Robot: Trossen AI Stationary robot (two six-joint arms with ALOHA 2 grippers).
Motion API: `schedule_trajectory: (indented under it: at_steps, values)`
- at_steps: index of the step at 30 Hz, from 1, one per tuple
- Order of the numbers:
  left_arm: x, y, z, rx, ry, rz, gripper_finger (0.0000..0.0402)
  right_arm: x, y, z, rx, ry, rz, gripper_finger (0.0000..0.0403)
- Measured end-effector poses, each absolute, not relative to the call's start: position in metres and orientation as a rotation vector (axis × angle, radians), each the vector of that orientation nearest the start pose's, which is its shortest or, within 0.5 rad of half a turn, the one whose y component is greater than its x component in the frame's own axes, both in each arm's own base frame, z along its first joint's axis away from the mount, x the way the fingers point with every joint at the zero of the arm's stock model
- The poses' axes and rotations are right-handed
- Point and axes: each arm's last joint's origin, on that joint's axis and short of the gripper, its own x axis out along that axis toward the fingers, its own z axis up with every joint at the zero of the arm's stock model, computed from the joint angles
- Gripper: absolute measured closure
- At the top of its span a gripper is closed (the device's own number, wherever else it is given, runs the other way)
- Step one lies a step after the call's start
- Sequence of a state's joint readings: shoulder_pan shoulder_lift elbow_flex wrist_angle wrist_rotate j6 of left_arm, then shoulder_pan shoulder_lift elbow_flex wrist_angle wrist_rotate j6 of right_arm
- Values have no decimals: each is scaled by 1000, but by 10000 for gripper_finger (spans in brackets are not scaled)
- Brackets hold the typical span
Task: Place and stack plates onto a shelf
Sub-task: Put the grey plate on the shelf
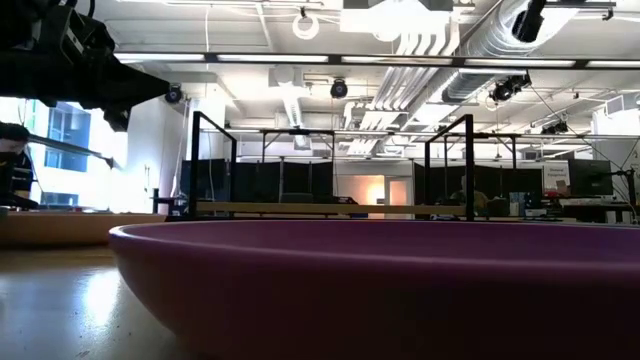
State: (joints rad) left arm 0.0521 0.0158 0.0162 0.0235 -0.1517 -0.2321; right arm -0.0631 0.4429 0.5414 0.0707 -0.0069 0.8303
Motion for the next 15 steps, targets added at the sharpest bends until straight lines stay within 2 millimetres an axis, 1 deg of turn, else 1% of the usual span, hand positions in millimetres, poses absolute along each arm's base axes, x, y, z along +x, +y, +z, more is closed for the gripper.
schedule_trajectory:
  at_steps: [3,7,9,12,15]
  values:
    - [97,9,170,-233,-47,200,401,130,-1,318,813,172,-21,396]
    - [97,9,170,-233,-47,200,401,145,12,314,813,579,-24,358]
    - [97,9,170,-233,-47,200,401,150,19,310,823,724,-29,331]
    - [97,9,170,-233,-48,200,401,157,31,296,837,906,-67,288]
    - [97,9,170,-233,-47,200,401,159,41,272,878,1071,-151,250]
